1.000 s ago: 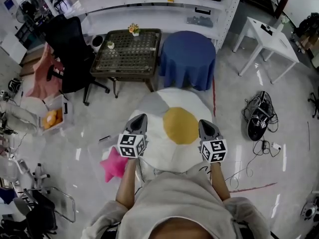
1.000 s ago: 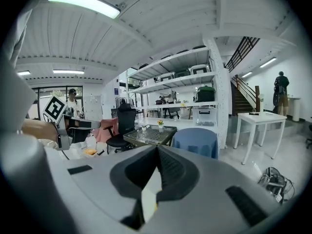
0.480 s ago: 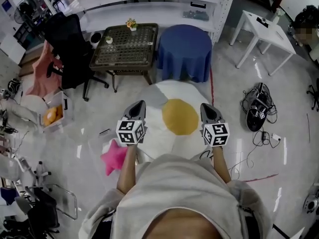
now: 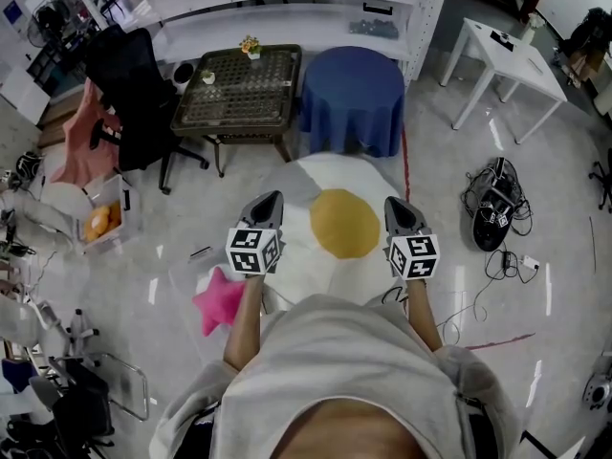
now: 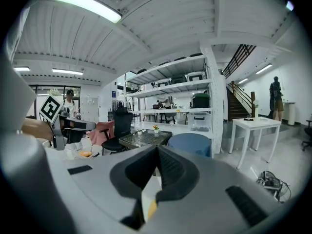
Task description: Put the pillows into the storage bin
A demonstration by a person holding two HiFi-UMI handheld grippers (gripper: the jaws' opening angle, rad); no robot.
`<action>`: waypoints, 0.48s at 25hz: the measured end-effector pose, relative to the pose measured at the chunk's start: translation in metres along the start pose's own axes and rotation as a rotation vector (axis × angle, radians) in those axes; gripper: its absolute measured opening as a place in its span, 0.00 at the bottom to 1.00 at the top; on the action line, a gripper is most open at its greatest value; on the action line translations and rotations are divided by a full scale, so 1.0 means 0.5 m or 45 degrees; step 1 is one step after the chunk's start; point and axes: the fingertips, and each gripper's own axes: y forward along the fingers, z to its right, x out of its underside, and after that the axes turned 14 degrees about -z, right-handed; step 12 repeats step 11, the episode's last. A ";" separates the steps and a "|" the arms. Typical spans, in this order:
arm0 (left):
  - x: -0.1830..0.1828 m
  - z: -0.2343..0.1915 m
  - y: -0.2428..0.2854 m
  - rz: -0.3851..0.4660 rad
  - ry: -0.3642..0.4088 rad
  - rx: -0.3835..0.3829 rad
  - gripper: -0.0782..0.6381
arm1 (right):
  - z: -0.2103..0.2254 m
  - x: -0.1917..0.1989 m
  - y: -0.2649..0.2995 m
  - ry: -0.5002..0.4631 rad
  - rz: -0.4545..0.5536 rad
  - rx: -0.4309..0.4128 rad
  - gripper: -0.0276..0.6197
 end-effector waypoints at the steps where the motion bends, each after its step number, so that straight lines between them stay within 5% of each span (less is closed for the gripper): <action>1: 0.000 0.003 -0.001 -0.001 0.001 0.000 0.13 | 0.000 0.001 -0.001 0.001 -0.001 -0.001 0.04; 12: 0.010 0.013 0.008 -0.011 -0.004 0.000 0.13 | 0.009 0.011 0.000 0.003 -0.001 -0.009 0.04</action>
